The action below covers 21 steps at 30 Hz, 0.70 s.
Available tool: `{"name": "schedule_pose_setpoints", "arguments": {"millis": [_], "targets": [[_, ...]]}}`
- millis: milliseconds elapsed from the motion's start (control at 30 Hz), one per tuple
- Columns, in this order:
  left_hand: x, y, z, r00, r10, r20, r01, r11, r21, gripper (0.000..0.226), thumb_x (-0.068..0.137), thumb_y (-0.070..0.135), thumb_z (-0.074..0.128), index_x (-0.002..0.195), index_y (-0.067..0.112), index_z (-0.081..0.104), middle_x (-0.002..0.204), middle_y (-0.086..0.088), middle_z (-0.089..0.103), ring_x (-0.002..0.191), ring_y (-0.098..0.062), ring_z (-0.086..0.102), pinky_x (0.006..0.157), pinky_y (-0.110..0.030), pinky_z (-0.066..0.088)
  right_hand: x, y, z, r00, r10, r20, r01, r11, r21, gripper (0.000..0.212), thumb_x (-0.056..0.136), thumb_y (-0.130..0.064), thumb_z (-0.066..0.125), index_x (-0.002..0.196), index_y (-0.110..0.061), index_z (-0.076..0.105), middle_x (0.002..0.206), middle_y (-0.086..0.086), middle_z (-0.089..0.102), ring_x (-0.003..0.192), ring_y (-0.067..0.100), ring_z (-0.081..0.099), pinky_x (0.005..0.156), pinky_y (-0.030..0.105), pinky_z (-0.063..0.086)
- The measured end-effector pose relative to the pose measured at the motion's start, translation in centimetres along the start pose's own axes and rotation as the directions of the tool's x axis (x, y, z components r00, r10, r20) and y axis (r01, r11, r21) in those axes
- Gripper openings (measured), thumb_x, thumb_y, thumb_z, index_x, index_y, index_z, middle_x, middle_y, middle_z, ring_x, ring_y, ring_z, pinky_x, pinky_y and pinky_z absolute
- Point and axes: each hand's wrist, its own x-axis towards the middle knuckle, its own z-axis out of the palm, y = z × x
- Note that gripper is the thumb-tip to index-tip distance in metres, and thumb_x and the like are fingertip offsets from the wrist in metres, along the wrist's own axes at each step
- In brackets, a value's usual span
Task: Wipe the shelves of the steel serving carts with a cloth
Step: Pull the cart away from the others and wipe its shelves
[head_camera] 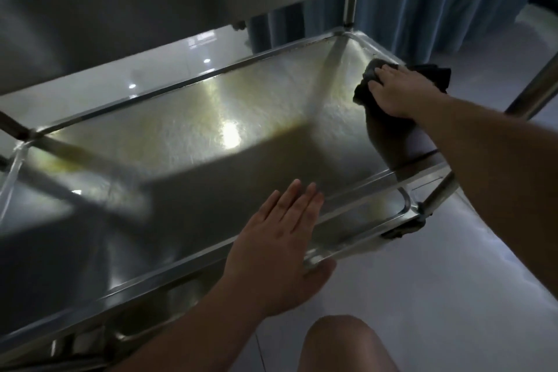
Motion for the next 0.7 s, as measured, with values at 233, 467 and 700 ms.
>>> {"name": "schedule_pose_setpoints", "arguments": {"millis": [233,467,700], "targets": [[0.0,-0.1,0.0,1.000,-0.016,0.019,0.016,1.000,-0.009,0.090,0.100,0.071,0.039,0.168,0.015,0.019,0.176,-0.001,0.012,0.163,-0.016,0.001,0.129,-0.040,0.010,-6.9,-6.9,1.6,0.903,-0.405,0.146,0.393,0.914,0.100,0.052,0.106,-0.053,0.038,0.157,-0.041,0.035,0.167,-0.008,0.032,0.155,0.021,0.028,0.126,0.045,0.021],[0.0,0.2,0.0,1.000,-0.010,-0.001,0.010,0.999,-0.039,0.093,0.096,0.070,0.046,0.168,0.016,0.022,0.176,0.001,0.014,0.163,-0.015,0.004,0.128,-0.041,0.015,-5.7,1.7,0.7,0.976,-0.216,-0.010,0.216,0.976,0.038,0.049,0.105,-0.056,0.031,0.150,-0.043,0.042,0.165,-0.012,0.034,0.153,0.019,0.030,0.126,0.042,0.019],[0.1,-0.1,0.0,1.000,-0.023,-0.003,0.023,0.999,-0.027,0.092,0.096,0.069,0.044,0.167,0.014,0.025,0.176,-0.002,0.016,0.163,-0.018,0.008,0.130,-0.041,0.017,-5.4,-7.7,3.5,0.978,-0.209,-0.025,0.210,0.975,0.068,0.051,0.104,-0.049,0.032,0.150,-0.031,0.044,0.162,0.003,0.042,0.147,0.027,0.038,0.120,0.047,0.032]]}}
